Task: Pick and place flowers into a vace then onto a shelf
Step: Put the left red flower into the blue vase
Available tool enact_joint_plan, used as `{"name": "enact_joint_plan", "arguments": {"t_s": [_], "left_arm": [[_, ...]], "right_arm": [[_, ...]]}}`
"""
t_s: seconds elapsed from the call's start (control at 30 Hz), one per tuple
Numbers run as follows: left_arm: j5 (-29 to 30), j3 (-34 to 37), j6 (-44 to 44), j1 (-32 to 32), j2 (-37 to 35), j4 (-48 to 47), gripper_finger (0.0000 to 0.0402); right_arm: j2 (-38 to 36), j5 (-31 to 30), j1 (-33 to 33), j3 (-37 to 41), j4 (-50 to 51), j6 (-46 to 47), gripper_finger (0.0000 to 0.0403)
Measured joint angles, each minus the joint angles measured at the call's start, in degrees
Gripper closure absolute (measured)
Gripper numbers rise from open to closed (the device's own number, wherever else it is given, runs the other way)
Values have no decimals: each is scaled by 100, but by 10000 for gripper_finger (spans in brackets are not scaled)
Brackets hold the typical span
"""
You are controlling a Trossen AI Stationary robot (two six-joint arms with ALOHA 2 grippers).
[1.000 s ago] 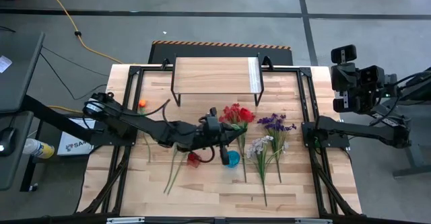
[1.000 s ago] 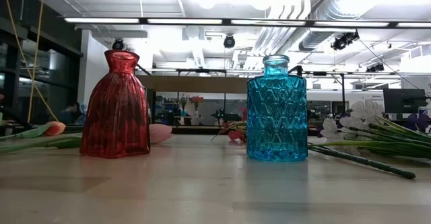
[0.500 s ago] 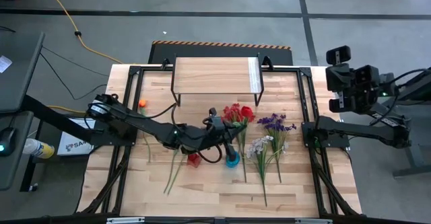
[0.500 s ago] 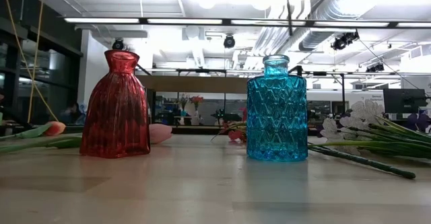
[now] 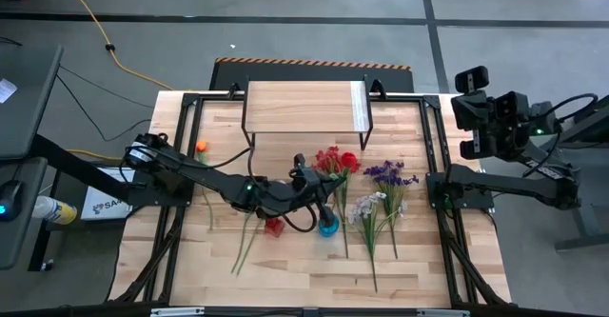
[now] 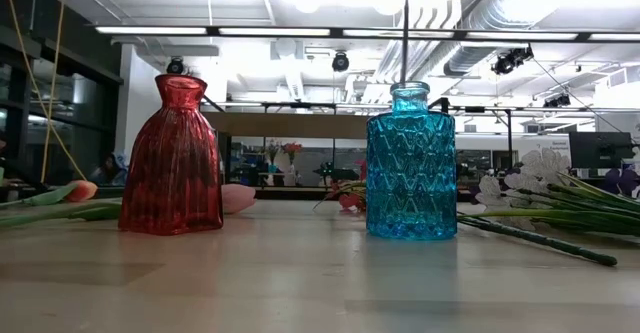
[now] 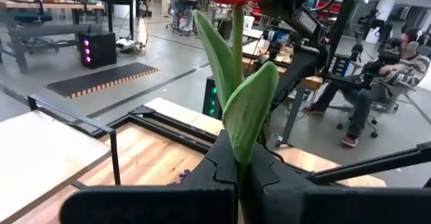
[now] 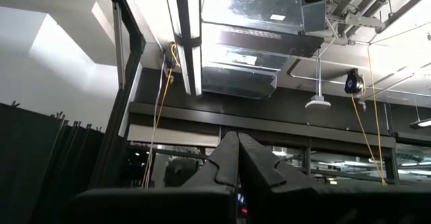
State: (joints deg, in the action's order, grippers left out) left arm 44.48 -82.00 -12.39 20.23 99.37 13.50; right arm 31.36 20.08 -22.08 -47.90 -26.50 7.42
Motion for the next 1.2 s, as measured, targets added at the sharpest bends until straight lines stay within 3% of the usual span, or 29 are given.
{"name": "enact_joint_plan", "arguments": {"t_s": [1.2], "left_arm": [[-152,4,-934,2,535,-45,357]], "right_arm": [[-1,4,1,0,147,0,402]]}}
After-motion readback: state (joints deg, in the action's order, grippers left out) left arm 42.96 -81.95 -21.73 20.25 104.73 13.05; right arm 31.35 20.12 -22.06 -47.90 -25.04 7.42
